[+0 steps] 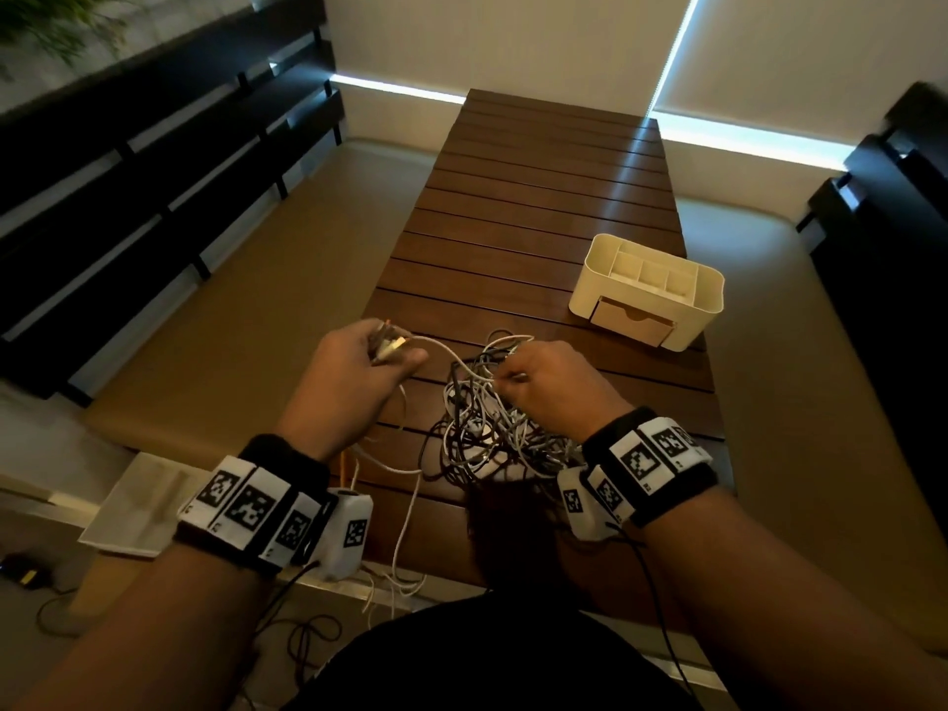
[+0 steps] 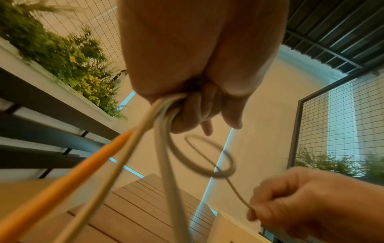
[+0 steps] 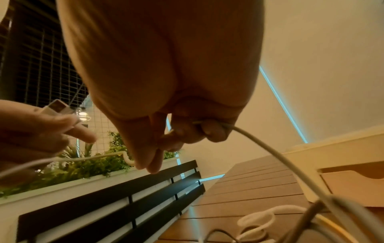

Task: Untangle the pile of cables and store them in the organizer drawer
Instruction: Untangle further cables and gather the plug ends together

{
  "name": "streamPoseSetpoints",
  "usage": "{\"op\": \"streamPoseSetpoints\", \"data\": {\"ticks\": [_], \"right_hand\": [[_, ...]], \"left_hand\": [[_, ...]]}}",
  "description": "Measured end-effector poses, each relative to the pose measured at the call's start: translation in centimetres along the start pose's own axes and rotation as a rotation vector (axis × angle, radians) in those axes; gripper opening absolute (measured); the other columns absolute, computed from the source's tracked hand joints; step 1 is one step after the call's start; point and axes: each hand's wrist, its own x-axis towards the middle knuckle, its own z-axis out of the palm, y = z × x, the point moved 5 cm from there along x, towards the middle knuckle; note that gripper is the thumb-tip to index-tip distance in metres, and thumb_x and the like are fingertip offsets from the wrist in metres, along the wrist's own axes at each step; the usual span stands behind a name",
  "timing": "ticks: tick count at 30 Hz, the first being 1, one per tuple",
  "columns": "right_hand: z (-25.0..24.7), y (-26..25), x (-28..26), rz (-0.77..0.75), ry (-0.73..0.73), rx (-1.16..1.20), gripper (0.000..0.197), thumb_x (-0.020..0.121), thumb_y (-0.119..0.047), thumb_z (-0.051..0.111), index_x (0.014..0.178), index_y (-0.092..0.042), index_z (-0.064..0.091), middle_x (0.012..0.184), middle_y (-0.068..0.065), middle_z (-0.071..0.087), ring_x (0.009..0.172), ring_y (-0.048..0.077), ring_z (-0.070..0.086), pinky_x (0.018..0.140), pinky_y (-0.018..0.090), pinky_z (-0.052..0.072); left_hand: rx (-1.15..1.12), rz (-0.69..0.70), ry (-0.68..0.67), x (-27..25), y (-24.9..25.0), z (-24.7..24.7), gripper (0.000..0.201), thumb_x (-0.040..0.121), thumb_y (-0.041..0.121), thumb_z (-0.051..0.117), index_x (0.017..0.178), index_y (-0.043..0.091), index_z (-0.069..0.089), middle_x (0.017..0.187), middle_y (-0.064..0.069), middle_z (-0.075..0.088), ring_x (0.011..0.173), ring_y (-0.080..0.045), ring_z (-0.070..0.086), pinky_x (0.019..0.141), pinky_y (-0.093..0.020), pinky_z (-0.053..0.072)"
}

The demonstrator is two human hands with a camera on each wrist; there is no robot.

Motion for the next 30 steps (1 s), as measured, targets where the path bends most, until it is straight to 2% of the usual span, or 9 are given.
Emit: {"op": "streamPoseSetpoints", "data": {"ticks": [3,6,10,14,16,18,23,26,30], "right_hand": [[-0.5,-1.9,-0.1,-0.101,0.033,0.057,0.021,0.097,-0.033,0.061,0.103,-0.019,0.076,0.096,-0.003,0.065,0.088,0.013,0.059,0.079,0.036,0.053],[-1.7,-3.5,-0.4,-0.194,0.065,0.117,0.023,0.097,-0.033,0.061,0.103,-0.016,0.075,0.09,-0.003,0.062,0.08,0.009,0.056,0.072,0.026,0.048],[-2.5,-3.6,-0.5,-0.209,0.065,0.184,0.021,0.097,-0.032,0.063,0.1,-0.016,0.075,0.087,-0.008,0.062,0.075,0.003,0.055,0.065,0.015,0.042],[-1.8,-3.2,-0.5,-0.17,-0.017,0.227,0.019,0.097,-0.033,0.062,0.096,-0.018,0.073,0.082,-0.013,0.058,0.071,0.0,0.055,0.062,0.013,0.039],[-2.0,-3.2,-0.7,-0.158,0.013,0.273,0.016,0.096,-0.034,0.063,0.094,-0.021,0.072,0.081,-0.015,0.059,0.071,-0.006,0.055,0.06,0.009,0.04],[-2.0,-2.8,-0.8,-0.124,0.009,0.308,0.012,0.098,-0.033,0.061,0.094,-0.026,0.07,0.079,-0.013,0.06,0.066,-0.006,0.054,0.057,0.008,0.041],[-2.0,-0.2,-1.1,0.04,0.049,0.409,0.017,0.101,-0.034,0.056,0.097,-0.023,0.068,0.079,-0.003,0.064,0.065,0.011,0.057,0.063,0.025,0.049],[-2.3,0.9,-1.1,0.079,0.148,0.443,0.018,0.1,-0.032,0.057,0.095,-0.021,0.07,0.072,-0.009,0.058,0.059,-0.001,0.05,0.059,0.02,0.042],[-2.4,1.0,-0.8,0.064,0.152,0.35,0.015,0.099,-0.03,0.059,0.092,-0.024,0.072,0.074,-0.008,0.063,0.06,0.002,0.054,0.056,0.02,0.045]], "left_hand": [[0.01,0.063,-0.115,-0.1,0.9,2.0,0.01,0.092,0.024,0.069,0.102,0.021,0.069,0.088,0.003,0.067,0.073,-0.005,0.059,0.066,-0.023,0.045],[-0.02,0.094,-0.199,-0.1,1.1,3.2,0.034,0.091,0.022,0.07,0.125,0.021,0.064,0.095,0.009,0.067,0.07,0.008,0.059,0.063,-0.013,0.046],[-0.044,0.153,-0.148,-0.2,1.7,3.2,0.049,0.091,0.021,0.07,0.138,0.026,0.056,0.098,0.012,0.064,0.066,0.013,0.057,0.059,-0.006,0.042],[0.006,0.163,-0.155,-0.3,1.9,3.3,0.029,0.093,0.022,0.069,0.12,0.028,0.064,0.082,0.009,0.062,0.059,0.006,0.055,0.055,-0.009,0.039],[0.067,0.148,-0.175,0.0,1.6,3.3,0.011,0.092,0.029,0.068,0.096,0.018,0.068,0.076,0.0,0.064,0.062,-0.008,0.057,0.057,-0.028,0.045],[0.122,0.124,-0.179,0.3,1.4,3.1,0.022,0.093,0.032,0.065,0.084,0.012,0.064,0.072,-0.007,0.062,0.059,-0.017,0.051,0.055,-0.034,0.042],[0.006,-0.001,0.054,1.5,0.5,-0.9,0.02,0.097,0.028,0.06,0.086,0.011,0.062,0.07,0.0,0.056,0.053,-0.005,0.045,0.052,-0.021,0.039],[0.042,-0.068,-0.002,1.7,-0.7,-1.1,0.026,0.096,0.03,0.062,0.09,0.004,0.064,0.072,-0.006,0.056,0.057,-0.012,0.043,0.055,-0.027,0.038],[0.116,-0.065,-0.077,1.2,-0.9,0.4,0.01,0.096,0.023,0.064,0.095,0.014,0.069,0.081,-0.002,0.063,0.065,-0.013,0.05,0.057,-0.027,0.037]]}}
